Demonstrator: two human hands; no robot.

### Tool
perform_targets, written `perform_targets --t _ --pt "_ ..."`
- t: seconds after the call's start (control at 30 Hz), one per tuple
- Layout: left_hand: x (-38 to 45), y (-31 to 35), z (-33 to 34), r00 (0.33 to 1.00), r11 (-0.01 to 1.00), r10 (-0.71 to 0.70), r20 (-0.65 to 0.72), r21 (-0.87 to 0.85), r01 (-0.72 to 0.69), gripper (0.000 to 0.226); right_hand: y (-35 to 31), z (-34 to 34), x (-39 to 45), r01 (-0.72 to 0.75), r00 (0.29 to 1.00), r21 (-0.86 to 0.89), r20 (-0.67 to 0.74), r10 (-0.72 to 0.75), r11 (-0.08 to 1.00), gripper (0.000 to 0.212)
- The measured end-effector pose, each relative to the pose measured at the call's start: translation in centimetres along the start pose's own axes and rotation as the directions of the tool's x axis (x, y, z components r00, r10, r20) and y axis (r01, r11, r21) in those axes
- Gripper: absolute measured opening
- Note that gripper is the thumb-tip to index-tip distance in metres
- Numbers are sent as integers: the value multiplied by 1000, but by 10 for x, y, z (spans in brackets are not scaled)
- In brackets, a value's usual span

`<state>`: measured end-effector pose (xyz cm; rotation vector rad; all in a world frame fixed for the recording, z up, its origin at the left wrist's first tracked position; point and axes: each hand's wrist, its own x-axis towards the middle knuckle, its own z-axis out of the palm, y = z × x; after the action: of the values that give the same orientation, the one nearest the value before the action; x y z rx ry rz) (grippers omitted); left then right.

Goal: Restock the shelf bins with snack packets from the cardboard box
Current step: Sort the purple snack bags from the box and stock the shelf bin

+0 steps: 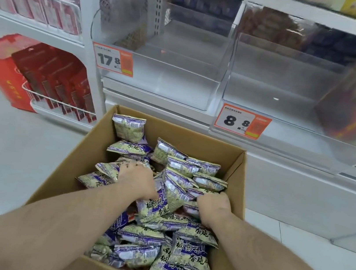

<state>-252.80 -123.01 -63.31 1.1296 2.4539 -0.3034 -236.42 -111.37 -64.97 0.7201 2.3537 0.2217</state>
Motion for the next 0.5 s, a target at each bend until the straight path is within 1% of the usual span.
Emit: perform_targets --t 0.1,0.13,0.23,0.3,0.33,0.37,0.4,0.47,0.5 --pt "-11 -13 -17 997 981 77 -22 -178 -80 19 6 -26 -17 -19 998 106 -61 26 994 10" --pt "-13 -19 -23 995 964 100 -17 -246 -101 14 11 -38 -27 -17 995 147 -90 31 989 10" --pt "-18 -43 -41 993 858 115 -29 -501 -113 20 27 -75 -61 5 982 239 -186 41 971 19" --pt "-23 -60 -53 994 789 62 -95 -604 -107 19 39 -98 -83 39 956 290 -290 49 956 22" --pt "-25 -65 -55 991 782 43 -126 -613 -112 19 44 -107 -92 67 936 318 -349 51 946 21" --pt "-28 -69 -56 989 799 37 -144 -590 -116 19 48 -112 -97 103 911 345 -408 50 933 22" --pt "-33 -68 -54 989 839 43 -142 -532 -113 19 51 -115 -101 142 885 378 -463 54 915 25" --pt "-44 -57 -43 993 943 77 -87 -318 -100 19 50 -113 -101 217 839 468 -539 82 857 29" --pt "-48 -48 -34 994 976 96 -45 -191 -102 28 47 -109 -98 254 824 511 -559 93 822 30"
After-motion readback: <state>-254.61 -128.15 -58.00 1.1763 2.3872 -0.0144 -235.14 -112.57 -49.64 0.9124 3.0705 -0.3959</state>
